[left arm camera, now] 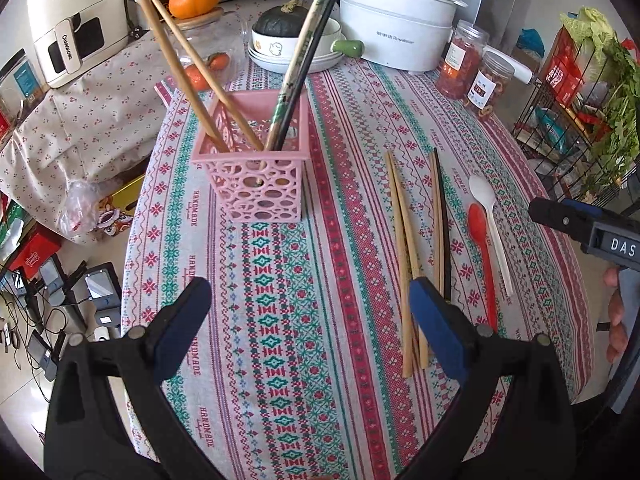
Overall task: Organize utensils
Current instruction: 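Lower the left tool onto the loose chopsticks and close on a wooden one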
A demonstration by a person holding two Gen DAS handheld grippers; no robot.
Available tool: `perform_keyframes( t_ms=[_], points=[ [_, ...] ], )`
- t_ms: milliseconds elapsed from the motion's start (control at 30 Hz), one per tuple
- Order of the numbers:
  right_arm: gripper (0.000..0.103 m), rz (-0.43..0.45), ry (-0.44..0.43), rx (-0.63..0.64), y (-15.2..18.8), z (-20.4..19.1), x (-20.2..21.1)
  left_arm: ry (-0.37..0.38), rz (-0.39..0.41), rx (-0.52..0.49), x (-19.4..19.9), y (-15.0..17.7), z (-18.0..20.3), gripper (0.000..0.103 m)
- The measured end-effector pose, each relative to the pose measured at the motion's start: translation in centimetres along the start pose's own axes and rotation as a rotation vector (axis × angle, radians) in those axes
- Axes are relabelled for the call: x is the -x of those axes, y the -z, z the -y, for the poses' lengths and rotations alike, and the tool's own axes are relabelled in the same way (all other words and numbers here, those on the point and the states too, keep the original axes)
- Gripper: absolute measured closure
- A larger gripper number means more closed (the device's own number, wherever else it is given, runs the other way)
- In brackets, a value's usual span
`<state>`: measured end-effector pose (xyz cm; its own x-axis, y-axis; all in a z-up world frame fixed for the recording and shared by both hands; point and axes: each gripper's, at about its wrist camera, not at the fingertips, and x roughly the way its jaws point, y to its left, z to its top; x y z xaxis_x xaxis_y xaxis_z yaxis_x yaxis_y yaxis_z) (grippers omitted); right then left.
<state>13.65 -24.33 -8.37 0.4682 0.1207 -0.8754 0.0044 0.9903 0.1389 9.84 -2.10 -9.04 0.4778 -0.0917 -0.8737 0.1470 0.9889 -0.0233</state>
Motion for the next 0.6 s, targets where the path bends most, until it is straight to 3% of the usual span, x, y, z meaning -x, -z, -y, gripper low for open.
perform_keyframes(
  t_ms=[133,233,400,500,600],
  points=[
    [0.015,0.010,0.043,0.057,-0.8,0.0,0.0,-0.003,-0.006,-0.057,-1.0,-0.9,1.9,0.004],
    [0.015,0.016,0.072,0.110,-1.5,0.0,-0.4,0.003,-0.017,-0.074,-2.4,-1.8,2.9,0.013],
    [0.015,0.013,0.096,0.103,-2.3,1.5,-1.0,0.075,-0.079,-0.039,-5.7,-3.3,4.4,0.070],
    [0.015,-0.004,0.102,0.061,-2.4,2.7,-1.8,0.089,-0.102,-0.024,-7.6,-4.2,5.2,0.081],
    [0.015,-0.045,0.087,0.043,-2.3,3.4,-2.7,0.087,-0.122,-0.011,-9.0,-4.8,5.6,0.086]
  ],
)
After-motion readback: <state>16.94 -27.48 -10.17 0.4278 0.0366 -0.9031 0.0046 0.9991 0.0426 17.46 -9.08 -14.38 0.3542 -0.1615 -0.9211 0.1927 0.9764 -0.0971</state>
